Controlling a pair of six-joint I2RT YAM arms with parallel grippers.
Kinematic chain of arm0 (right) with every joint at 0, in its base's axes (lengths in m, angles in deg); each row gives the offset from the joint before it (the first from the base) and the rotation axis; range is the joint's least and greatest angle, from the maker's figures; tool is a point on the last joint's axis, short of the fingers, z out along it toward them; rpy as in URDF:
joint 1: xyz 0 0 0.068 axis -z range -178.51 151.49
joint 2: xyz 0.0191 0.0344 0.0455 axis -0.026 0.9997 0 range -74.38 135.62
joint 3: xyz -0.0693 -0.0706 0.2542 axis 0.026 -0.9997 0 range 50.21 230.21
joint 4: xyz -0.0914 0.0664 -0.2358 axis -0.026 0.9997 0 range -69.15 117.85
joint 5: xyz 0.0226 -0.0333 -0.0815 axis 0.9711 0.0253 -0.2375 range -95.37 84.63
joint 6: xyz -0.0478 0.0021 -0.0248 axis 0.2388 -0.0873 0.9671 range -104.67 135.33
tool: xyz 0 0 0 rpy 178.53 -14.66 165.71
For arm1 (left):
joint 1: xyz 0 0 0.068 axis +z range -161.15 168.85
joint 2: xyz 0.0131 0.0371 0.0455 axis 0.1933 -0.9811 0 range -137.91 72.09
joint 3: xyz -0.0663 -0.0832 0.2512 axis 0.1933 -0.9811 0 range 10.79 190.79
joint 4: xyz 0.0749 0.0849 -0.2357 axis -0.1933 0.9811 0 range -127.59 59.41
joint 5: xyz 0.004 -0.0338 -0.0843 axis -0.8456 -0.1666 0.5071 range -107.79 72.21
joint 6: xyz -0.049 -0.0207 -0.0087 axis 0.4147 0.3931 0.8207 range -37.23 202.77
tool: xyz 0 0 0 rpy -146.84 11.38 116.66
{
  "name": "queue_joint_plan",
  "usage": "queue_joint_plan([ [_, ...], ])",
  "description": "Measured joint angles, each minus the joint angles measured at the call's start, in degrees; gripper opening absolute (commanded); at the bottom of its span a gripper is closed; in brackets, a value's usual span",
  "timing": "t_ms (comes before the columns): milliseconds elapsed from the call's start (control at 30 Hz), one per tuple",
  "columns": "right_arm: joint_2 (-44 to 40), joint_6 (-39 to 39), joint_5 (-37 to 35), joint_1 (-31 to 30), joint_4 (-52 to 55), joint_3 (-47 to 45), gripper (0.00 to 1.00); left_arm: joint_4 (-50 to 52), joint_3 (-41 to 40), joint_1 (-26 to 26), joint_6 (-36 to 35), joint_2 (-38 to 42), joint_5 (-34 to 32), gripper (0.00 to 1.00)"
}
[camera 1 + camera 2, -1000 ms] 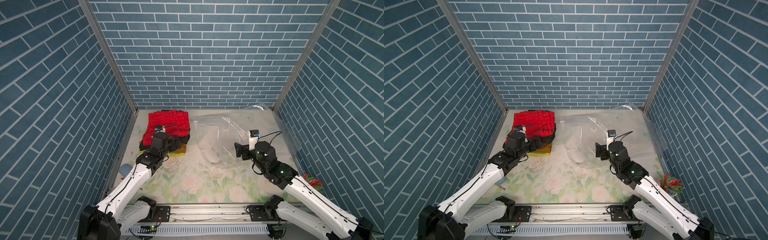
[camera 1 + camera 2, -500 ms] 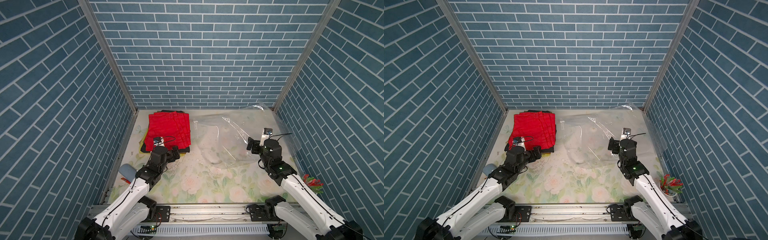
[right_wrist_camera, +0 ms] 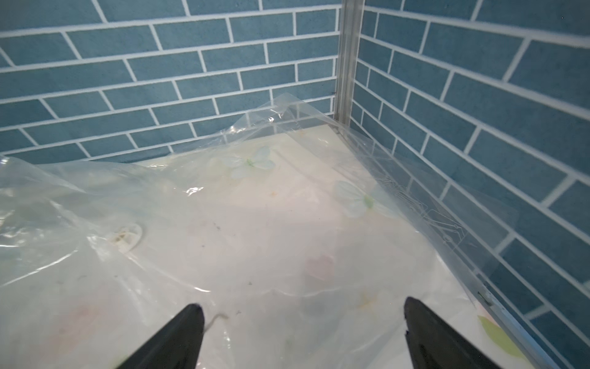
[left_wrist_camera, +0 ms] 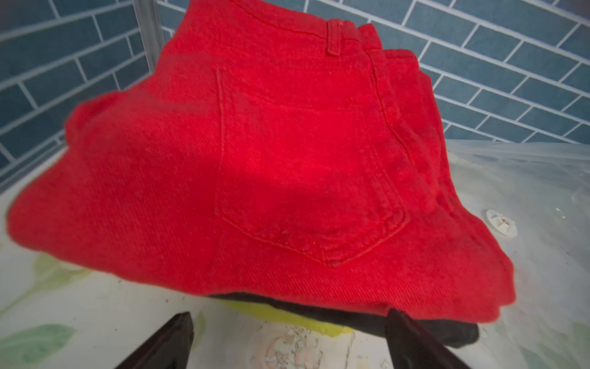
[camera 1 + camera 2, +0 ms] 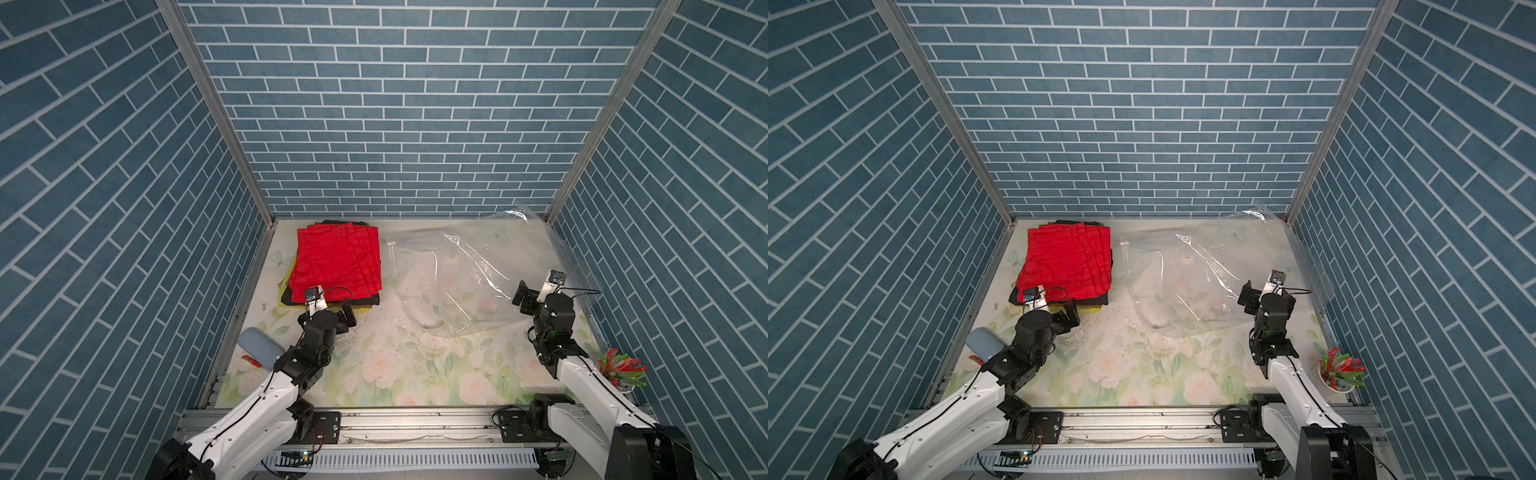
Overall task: Take the trousers out of the vacuum bag
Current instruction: Reset both arms
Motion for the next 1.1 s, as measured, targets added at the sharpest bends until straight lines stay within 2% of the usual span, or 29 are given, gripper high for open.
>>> queue_joint_plan([
  [267, 14.93, 3.13, 0.31, 0.11, -22.53, -4.28, 1.00, -10.93, -0.55, 3.43, -8.81, -5.53, -5.49, 1.00],
  [433, 21.03, 4.52, 0.24, 0.15, -31.39, -6.03, 1.00, -18.47, -0.55, 9.27, -13.94, -9.62, -3.61, 1.00],
  [600, 26.53, 5.66, 0.37, 0.39, -41.97, -6.82, 1.00, -31.78, -3.61, 16.22, -18.73, -13.99, -0.72, 1.00],
  [700, 28.35, 5.99, 0.76, 0.42, -43.54, -6.80, 1.00, -38.99, -6.62, 18.10, -20.55, -17.57, 1.09, 0.99],
  [967, 28.41, 6.69, 1.09, 0.44, -45.97, -6.78, 1.00, -55.58, -8.11, 18.75, -25.20, -28.00, 5.09, 1.00],
  [1100, 29.16, 6.78, 1.75, 0.44, -47.43, -6.78, 1.00, -60.04, -8.90, 19.58, -26.97, -29.51, 7.39, 1.00],
])
